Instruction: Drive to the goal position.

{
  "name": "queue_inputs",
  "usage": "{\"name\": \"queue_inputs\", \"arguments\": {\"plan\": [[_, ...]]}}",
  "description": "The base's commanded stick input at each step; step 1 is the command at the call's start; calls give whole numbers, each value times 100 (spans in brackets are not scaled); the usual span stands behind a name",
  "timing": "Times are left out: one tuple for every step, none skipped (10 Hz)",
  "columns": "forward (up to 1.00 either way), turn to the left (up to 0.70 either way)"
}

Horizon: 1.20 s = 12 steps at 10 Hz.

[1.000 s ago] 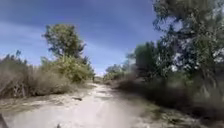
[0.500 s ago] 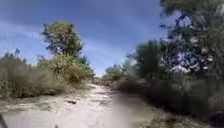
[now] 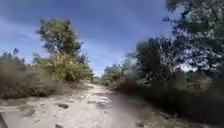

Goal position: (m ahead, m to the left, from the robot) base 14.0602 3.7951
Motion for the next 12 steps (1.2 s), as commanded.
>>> {"name": "queue_inputs", "arguments": {"plan": [[70, 0], [70, 0], [70, 0], [70, 0], [70, 0], [70, 0], [70, 0], [70, 0], [70, 0], [70, 0], [70, 0], [70, 0]]}}
